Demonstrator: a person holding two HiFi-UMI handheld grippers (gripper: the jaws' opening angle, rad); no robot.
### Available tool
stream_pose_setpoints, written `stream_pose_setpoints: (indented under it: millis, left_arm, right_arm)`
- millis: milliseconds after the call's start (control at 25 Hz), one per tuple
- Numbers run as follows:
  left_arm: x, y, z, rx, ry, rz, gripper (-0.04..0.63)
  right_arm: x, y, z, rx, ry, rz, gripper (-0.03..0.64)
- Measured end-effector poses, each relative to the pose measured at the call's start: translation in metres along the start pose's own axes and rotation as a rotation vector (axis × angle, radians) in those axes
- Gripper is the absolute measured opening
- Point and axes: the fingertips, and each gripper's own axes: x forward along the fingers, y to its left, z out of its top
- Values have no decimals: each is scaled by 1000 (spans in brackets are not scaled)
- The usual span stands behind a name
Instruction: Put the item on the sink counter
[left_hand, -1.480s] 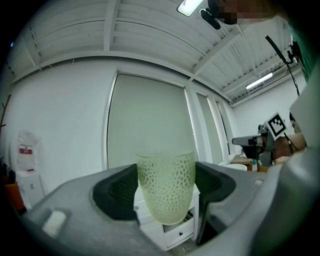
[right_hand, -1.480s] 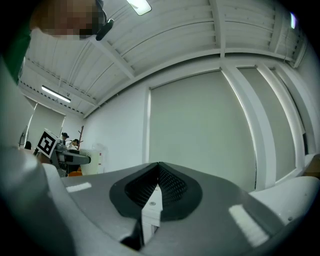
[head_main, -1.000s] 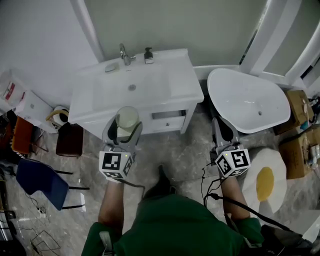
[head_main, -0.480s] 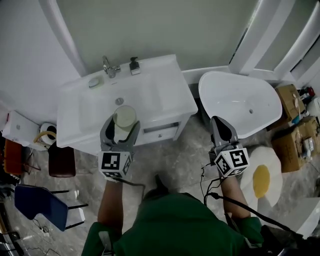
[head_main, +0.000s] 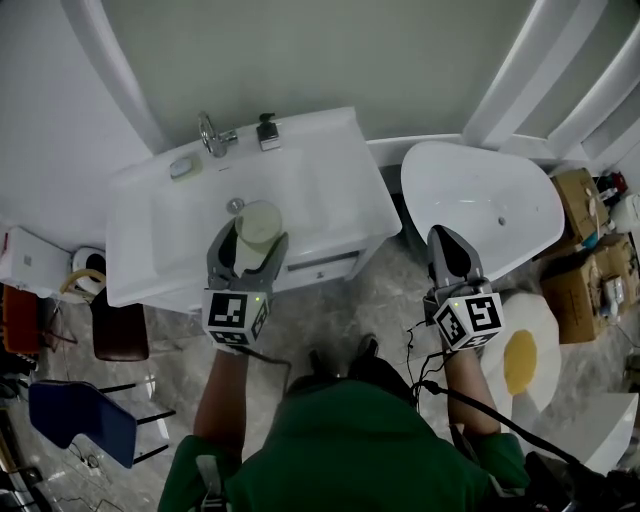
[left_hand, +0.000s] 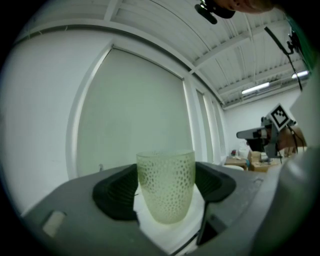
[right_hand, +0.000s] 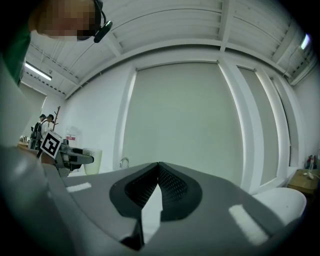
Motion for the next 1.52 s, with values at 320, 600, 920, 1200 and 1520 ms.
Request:
stream_pose_setpoints:
  millis: [320,600,920,1200,1520]
  left_arm:
    - [57,0,-8,3,28,6,351]
    - [135,-6,-6,-2,39,56,351]
    - [218,-20,-1,-20,59,113,351]
    - [263,-28,-7,0,64,114,351]
    - [314,-11,-33,0,92,68,351]
  right_arm:
    - [48,-40,-13,24,17,32,-3]
    - [107,-108,-12,31,11,99,-3]
    - [158,-200,-12,60,9,140,-3]
    - [179,-232,-25,41,30,151,-3]
    - [210,-247,-49,51,92,123,-3]
